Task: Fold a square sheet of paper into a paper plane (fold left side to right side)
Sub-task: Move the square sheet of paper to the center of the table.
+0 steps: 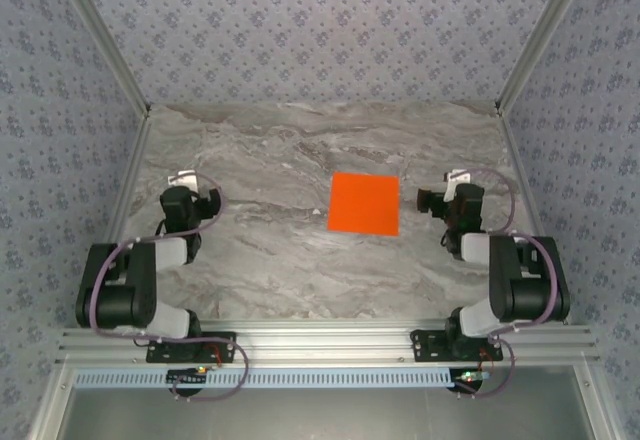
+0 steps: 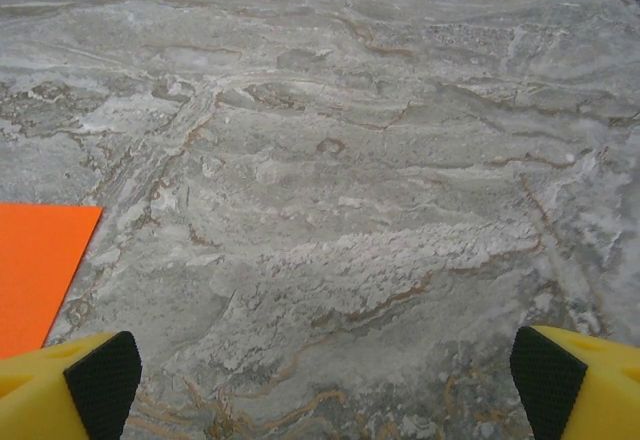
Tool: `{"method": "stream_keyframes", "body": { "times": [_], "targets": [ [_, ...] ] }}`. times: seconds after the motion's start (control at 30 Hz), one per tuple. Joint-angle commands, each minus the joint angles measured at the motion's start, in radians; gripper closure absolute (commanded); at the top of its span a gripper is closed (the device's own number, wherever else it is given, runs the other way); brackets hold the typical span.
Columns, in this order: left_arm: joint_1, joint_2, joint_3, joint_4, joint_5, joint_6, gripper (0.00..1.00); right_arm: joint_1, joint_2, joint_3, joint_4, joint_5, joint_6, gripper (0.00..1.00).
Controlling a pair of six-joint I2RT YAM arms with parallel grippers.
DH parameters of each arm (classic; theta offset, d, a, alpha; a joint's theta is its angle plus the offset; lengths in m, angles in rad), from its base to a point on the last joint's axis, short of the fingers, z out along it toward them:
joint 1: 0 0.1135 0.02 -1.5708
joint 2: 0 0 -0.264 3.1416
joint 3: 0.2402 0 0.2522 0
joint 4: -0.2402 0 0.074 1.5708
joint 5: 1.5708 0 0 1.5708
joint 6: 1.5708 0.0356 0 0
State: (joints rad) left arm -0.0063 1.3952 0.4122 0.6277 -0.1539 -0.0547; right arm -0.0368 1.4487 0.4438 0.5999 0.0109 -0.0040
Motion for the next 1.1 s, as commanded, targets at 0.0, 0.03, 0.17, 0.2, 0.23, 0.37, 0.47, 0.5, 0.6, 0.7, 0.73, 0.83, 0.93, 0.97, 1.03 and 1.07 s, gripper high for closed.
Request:
{"method": "stream_keyframes", "body": {
  "times": [0.0,0.03,0.17,0.2,0.23,0.37,0.47,0.5,0.6,0.7,0.73,0.83,0.93,0.97,1.03,1.07],
  "targets": [
    [-0.026,-0.164,0.088,-0.220,-0.040,-0.078,0.02,0.008,-0.120,0.135,-0.294,-0.001,0.056,0.00],
    [-0.035,-0.190,0.114,-0.285,-0.017,-0.126,0.02,0.022,-0.140,0.161,-0.351,-0.008,0.074,0.00],
    [-0.098,-0.215,0.246,-0.549,0.122,-0.314,0.02,0.166,-0.179,0.268,-0.568,0.029,0.113,0.00],
    [-0.119,-0.206,0.267,-0.587,0.166,-0.365,0.02,0.216,-0.174,0.290,-0.602,0.049,0.138,0.00],
    [-0.135,-0.199,0.281,-0.604,0.218,-0.399,0.02,0.259,-0.164,0.305,-0.623,0.059,0.161,0.00],
    [-0.233,-0.161,0.316,-0.659,0.317,-0.475,0.02,0.426,-0.068,0.360,-0.678,0.109,0.243,0.00],
    [-0.294,-0.133,0.320,-0.655,0.330,-0.490,0.02,0.491,0.043,0.417,-0.710,0.150,0.271,0.00],
    [-0.311,-0.121,0.323,-0.657,0.331,-0.490,0.02,0.501,0.081,0.445,-0.731,0.153,0.279,0.00],
    [-0.333,-0.095,0.331,-0.658,0.349,-0.493,0.02,0.525,0.179,0.514,-0.775,0.174,0.304,0.00],
    [-0.341,-0.087,0.338,-0.661,0.362,-0.497,0.02,0.532,0.261,0.576,-0.802,0.180,0.320,0.00],
    [-0.343,-0.088,0.337,-0.662,0.363,-0.496,0.02,0.532,0.290,0.598,-0.812,0.179,0.322,0.00],
    [-0.346,-0.096,0.338,-0.672,0.362,-0.495,0.02,0.533,0.357,0.647,-0.834,0.170,0.340,0.00],
    [-0.347,-0.105,0.339,-0.692,0.356,-0.484,0.02,0.537,0.412,0.678,-0.849,0.152,0.362,0.00],
    [-0.347,-0.109,0.339,-0.700,0.353,-0.482,0.02,0.540,0.423,0.684,-0.854,0.152,0.366,0.00],
    [-0.347,-0.117,0.337,-0.712,0.344,-0.476,0.02,0.548,0.444,0.686,-0.863,0.148,0.375,0.00],
    [-0.347,-0.119,0.337,-0.714,0.340,-0.475,0.02,0.553,0.451,0.687,-0.867,0.147,0.378,0.00]
  ]
}}
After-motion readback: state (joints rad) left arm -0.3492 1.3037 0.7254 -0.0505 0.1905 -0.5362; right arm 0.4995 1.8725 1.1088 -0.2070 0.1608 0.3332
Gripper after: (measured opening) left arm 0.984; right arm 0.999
